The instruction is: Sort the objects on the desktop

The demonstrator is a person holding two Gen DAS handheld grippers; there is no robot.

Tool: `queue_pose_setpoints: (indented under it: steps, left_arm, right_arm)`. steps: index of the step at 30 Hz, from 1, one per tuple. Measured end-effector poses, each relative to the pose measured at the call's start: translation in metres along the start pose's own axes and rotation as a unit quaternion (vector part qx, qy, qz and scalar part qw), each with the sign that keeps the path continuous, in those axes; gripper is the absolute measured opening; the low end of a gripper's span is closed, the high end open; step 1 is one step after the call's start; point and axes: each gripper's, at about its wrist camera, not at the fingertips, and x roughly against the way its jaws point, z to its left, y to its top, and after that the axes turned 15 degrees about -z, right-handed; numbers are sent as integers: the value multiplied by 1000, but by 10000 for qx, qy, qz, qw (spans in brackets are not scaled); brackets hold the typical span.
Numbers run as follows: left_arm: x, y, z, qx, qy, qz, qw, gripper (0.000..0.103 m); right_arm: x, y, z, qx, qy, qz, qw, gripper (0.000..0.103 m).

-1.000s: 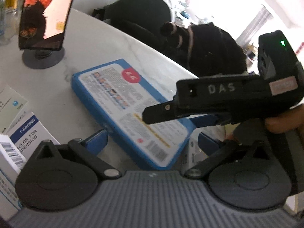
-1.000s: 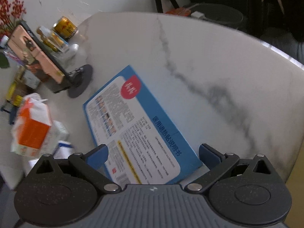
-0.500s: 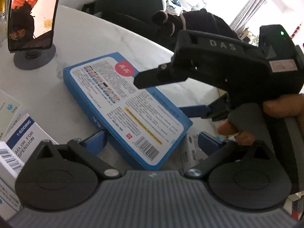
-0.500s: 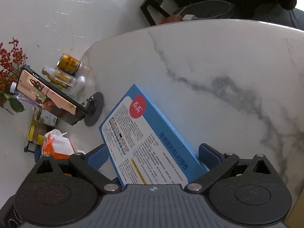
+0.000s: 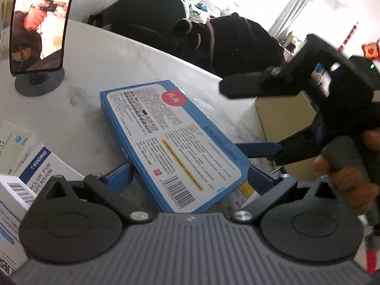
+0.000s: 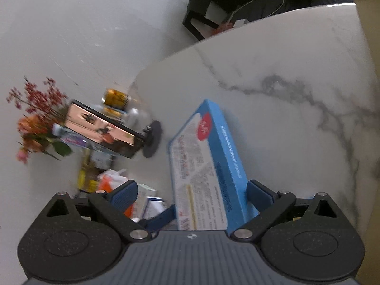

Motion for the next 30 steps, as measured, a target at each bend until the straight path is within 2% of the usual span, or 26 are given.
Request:
queue_pose_setpoints:
  steps: [7, 18, 26, 28, 29, 30]
  left_arm:
    - [3, -4, -10, -408, -112, -50, 9991, 103]
    - [15, 3, 1, 180, -565, -497, 9970, 103]
    - [23, 4, 4, 411, -741, -833, 9929, 103]
    - [28, 8, 1, 396, -868, -1042, 9900, 103]
    - [30, 10, 0, 416, -1073, -1105, 9872, 103]
    - [29, 11, -1, 571, -1465, -1051, 9820, 103]
  right_arm:
    - [15, -8, 0, -41, 78, -114, 9999, 99]
    - [18, -22, 6, 248, -231, -283, 9990, 103]
    - [9, -20, 10, 333, -414, -166, 9984, 103]
    - [8, -20, 10, 328, -423, -137, 9985, 103]
    - [8, -20, 10, 276, -343, -107, 9990, 103]
    - [7, -20, 9, 134, -135, -41, 9998, 103]
